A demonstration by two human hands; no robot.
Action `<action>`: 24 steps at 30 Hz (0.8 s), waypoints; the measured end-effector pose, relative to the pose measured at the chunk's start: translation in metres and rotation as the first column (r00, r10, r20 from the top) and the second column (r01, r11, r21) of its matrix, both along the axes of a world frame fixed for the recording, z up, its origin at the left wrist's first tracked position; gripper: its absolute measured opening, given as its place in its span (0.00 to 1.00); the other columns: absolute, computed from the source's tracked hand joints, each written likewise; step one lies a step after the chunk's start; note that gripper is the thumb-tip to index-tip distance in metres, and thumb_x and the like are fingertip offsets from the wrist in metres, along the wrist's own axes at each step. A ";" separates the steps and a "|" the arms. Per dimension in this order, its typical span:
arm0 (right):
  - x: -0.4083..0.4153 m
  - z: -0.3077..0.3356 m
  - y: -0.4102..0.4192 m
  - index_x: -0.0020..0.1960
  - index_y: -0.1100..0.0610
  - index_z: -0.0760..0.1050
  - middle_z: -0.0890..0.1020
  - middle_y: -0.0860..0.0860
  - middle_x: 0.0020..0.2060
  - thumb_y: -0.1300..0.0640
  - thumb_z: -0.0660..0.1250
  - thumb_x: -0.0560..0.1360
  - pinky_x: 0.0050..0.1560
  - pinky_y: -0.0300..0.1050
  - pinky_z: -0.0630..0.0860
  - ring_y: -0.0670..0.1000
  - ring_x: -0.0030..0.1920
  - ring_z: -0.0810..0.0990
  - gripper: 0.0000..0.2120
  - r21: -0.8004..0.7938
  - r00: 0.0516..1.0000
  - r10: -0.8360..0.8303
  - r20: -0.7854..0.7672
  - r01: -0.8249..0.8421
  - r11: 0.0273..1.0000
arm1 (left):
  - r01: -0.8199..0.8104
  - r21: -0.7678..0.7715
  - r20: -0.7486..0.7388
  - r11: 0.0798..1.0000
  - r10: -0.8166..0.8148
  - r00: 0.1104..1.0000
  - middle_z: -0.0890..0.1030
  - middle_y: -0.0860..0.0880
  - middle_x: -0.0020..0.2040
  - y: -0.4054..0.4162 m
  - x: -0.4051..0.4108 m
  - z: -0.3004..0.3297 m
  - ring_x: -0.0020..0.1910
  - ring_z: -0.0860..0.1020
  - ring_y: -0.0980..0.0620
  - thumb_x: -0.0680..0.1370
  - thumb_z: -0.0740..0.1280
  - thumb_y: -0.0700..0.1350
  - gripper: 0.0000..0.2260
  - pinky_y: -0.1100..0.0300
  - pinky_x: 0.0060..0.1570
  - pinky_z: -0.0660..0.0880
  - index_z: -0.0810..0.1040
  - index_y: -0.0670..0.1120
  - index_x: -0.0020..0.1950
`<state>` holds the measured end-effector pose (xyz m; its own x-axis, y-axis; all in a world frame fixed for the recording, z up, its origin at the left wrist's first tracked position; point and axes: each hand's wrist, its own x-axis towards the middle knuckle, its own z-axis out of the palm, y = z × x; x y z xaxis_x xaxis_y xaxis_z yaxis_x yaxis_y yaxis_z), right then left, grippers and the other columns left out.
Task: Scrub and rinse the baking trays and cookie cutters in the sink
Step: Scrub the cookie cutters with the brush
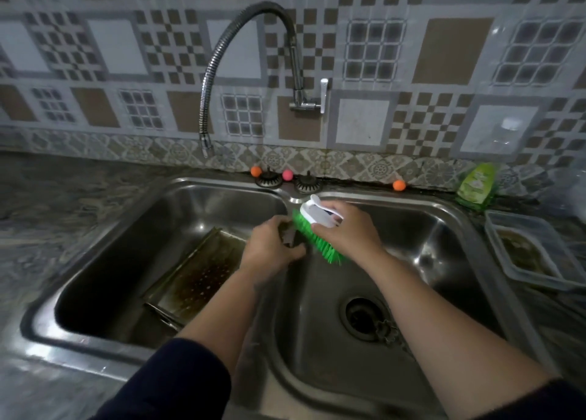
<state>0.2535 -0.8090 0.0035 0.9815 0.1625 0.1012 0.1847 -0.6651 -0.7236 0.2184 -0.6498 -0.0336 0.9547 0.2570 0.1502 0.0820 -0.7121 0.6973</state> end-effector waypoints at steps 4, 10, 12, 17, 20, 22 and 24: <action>-0.007 -0.015 0.036 0.70 0.42 0.68 0.79 0.51 0.60 0.49 0.69 0.72 0.56 0.45 0.73 0.55 0.61 0.77 0.27 -0.105 0.990 -0.133 0.055 0.138 0.985 | -0.057 0.048 -0.159 0.997 0.064 0.985 0.80 0.55 0.55 0.058 -0.007 -0.023 0.53 0.79 0.53 0.65 0.74 0.59 0.26 0.53 0.54 0.77 0.73 0.55 0.61; -0.013 -0.053 0.081 0.72 0.40 0.64 0.79 0.53 0.60 0.50 0.68 0.73 0.56 0.48 0.75 0.58 0.60 0.76 0.30 -0.179 0.995 -0.087 0.040 0.092 0.979 | -0.046 0.145 -0.331 0.988 0.092 0.939 0.78 0.51 0.59 0.136 -0.010 -0.066 0.58 0.77 0.48 0.69 0.72 0.58 0.28 0.46 0.59 0.74 0.68 0.54 0.66; -0.013 -0.058 0.092 0.72 0.40 0.64 0.78 0.53 0.60 0.49 0.68 0.73 0.56 0.50 0.75 0.58 0.60 0.75 0.30 -0.214 0.992 -0.115 0.057 0.124 0.969 | -0.036 0.102 -0.370 0.994 0.072 0.926 0.77 0.51 0.60 0.151 -0.007 -0.081 0.59 0.76 0.48 0.69 0.74 0.56 0.28 0.46 0.61 0.72 0.68 0.55 0.66; -0.010 -0.061 0.099 0.72 0.44 0.66 0.77 0.54 0.60 0.49 0.69 0.72 0.53 0.51 0.75 0.59 0.59 0.75 0.29 -0.239 0.979 -0.164 0.124 0.189 0.952 | -0.004 0.077 -0.405 0.997 0.035 0.914 0.76 0.51 0.62 0.163 0.002 -0.104 0.59 0.76 0.49 0.71 0.74 0.54 0.28 0.46 0.61 0.72 0.67 0.55 0.67; -0.010 -0.065 0.100 0.71 0.46 0.67 0.78 0.55 0.58 0.51 0.71 0.72 0.52 0.50 0.74 0.60 0.57 0.76 0.29 -0.232 0.975 -0.166 0.147 0.197 0.952 | 0.008 0.075 -0.408 0.997 0.023 0.913 0.75 0.51 0.64 0.161 0.007 -0.114 0.62 0.75 0.48 0.72 0.73 0.54 0.27 0.48 0.61 0.72 0.67 0.54 0.68; -0.011 -0.065 0.100 0.71 0.47 0.68 0.79 0.56 0.57 0.51 0.71 0.71 0.51 0.50 0.73 0.60 0.56 0.76 0.29 -0.232 0.971 -0.178 0.160 0.212 0.949 | 0.018 0.086 -0.426 0.996 0.020 0.905 0.74 0.51 0.65 0.161 0.009 -0.118 0.63 0.74 0.48 0.73 0.72 0.53 0.27 0.47 0.63 0.70 0.66 0.53 0.69; -0.010 -0.067 0.101 0.71 0.48 0.69 0.79 0.56 0.57 0.52 0.71 0.71 0.51 0.49 0.73 0.59 0.56 0.76 0.29 -0.232 0.969 -0.179 0.172 0.217 0.948 | 0.028 0.119 -0.445 0.992 0.028 0.895 0.73 0.50 0.66 0.161 0.008 -0.120 0.64 0.73 0.47 0.73 0.72 0.53 0.28 0.46 0.64 0.70 0.65 0.53 0.70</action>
<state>0.2435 -0.7077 -0.0636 0.9737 0.0044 0.2277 0.1224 -0.8534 -0.5067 0.2269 -0.4892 -0.1533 0.9285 0.2641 -0.2610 0.3638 -0.7875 0.4975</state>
